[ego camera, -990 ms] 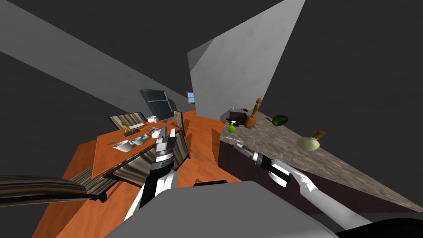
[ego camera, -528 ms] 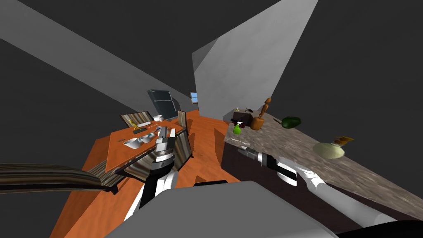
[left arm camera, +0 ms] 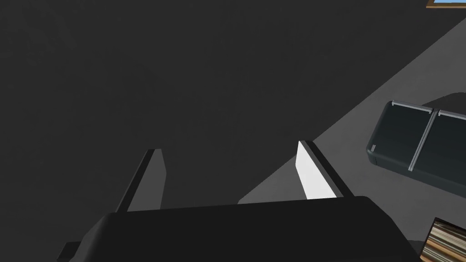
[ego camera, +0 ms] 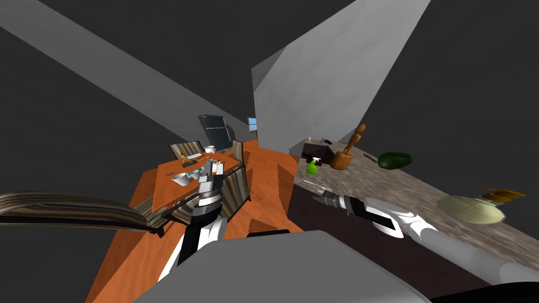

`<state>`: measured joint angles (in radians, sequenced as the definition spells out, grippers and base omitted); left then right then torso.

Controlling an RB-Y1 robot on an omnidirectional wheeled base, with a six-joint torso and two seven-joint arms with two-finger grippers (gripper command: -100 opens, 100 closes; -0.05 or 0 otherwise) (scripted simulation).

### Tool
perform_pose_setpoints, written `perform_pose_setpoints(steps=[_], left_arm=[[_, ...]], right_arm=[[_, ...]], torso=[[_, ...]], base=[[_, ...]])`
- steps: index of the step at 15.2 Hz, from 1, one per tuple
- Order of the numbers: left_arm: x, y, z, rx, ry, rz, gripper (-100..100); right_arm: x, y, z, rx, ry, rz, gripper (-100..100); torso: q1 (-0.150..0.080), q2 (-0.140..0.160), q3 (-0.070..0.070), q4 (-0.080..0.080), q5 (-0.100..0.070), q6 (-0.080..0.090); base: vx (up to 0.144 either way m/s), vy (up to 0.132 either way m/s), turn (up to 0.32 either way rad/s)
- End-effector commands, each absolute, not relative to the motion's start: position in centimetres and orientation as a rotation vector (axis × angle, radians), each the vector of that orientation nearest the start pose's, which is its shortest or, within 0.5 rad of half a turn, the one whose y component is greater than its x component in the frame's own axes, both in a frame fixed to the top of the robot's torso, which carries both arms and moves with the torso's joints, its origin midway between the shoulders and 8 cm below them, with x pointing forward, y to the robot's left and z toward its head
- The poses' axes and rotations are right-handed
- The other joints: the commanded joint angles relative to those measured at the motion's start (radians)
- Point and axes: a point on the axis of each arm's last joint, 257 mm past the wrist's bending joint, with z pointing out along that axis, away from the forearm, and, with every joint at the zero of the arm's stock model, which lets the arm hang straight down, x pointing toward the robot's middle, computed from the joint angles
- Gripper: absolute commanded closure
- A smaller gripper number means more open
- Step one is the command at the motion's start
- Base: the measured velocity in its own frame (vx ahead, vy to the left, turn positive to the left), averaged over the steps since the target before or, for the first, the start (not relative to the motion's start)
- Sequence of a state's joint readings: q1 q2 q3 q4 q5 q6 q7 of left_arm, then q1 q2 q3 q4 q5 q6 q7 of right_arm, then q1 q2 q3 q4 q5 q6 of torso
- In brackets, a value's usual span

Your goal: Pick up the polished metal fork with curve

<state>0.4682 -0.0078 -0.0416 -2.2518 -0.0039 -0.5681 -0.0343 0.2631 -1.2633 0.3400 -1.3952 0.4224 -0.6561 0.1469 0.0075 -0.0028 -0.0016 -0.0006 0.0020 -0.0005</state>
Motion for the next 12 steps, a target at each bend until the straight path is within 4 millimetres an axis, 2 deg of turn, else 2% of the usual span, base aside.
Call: perform_pose_setpoints(steps=[1,2,3,4,5,6,7,8,9,10,11,12], left_arm=[[34.2,26.1,3.5,-0.598,0.567,-1.336,0],[34.2,26.1,3.5,-0.598,0.567,-1.336,0],[34.2,26.1,3.5,-0.598,0.567,-1.336,0],[34.2,26.1,3.5,-0.598,0.567,-1.336,0],[34.2,26.1,3.5,-0.598,0.567,-1.336,0],[34.2,26.1,3.5,-0.598,0.567,-1.336,0],[34.2,26.1,3.5,-0.598,0.567,-1.336,0],[34.2,26.1,3.5,-0.598,0.567,-1.336,0],[34.2,26.1,3.5,-0.598,0.567,-1.336,0],[34.2,26.1,3.5,-0.598,0.567,-1.336,0],[34.2,26.1,3.5,-0.598,0.567,-1.336,0],[34.2,26.1,3.5,-0.598,0.567,-1.336,0]], right_arm=[[34.6,-44.6,-31.7,-0.584,2.17,0.369,-100],[34.6,-44.6,-31.7,-0.584,2.17,0.369,-100],[33.8,-47.1,-32.1,-0.638,2.217,0.304,-100],[33.7,-47.2,-32.2,-0.636,2.219,0.302,-100],[32.8,-49.3,-32.5,-0.689,2.26,0.246,-100],[32.7,-49.7,-32.5,-0.686,2.266,0.236,-100],[31.7,-51.9,-32.9,-0.73,2.309,0.181,-100],[31.7,-52.2,-32.7,-0.733,2.312,0.173,-100],[30.6,-54.4,-32.8,-0.78,2.353,0.119,-100],[30.5,-54.6,-32.8,-0.777,2.356,0.114,-100],[29.3,-56.8,-32.9,-0.819,2.398,0.062,-100],[29.3,-56.9,-32.9,-0.817,2.4,0.059,-100]], torso=[[0.0,0.0,0.0,0.0,0.0,0.0],[0.0,0.0,0.0,0.0,0.0,0.0],[-0.001,0.0,0.0,0.0,0.0,0.001],[-0.001,0.0,0.0,0.0,0.0,0.0],[-0.001,-0.001,0.0,0.0,0.0,0.0],[-0.001,-0.001,0.0,0.0,0.0,0.0],[-0.001,-0.001,0.0,0.0,0.0,0.0],[0.0,-0.001,-0.001,0.0,0.0,0.0],[-0.001,-0.002,-0.001,0.0,0.0,0.0],[-0.001,-0.002,-0.001,0.0,0.0,0.0],[-0.001,-0.002,-0.001,0.0,0.0,0.0],[-0.002,-0.002,-0.001,0.0,0.0,0.0]], base=[[0.064,0.089,0.134],[0.054,0.06,0.016],[0.064,0.078,0.096],[0.071,0.072,0.101],[0.072,0.074,0.137],[0.068,0.071,0.12],[0.082,0.082,0.135],[0.087,0.075,0.109],[0.093,0.073,0.142],[0.091,0.055,0.109],[0.095,0.051,0.108],[0.092,0.053,0.094]])
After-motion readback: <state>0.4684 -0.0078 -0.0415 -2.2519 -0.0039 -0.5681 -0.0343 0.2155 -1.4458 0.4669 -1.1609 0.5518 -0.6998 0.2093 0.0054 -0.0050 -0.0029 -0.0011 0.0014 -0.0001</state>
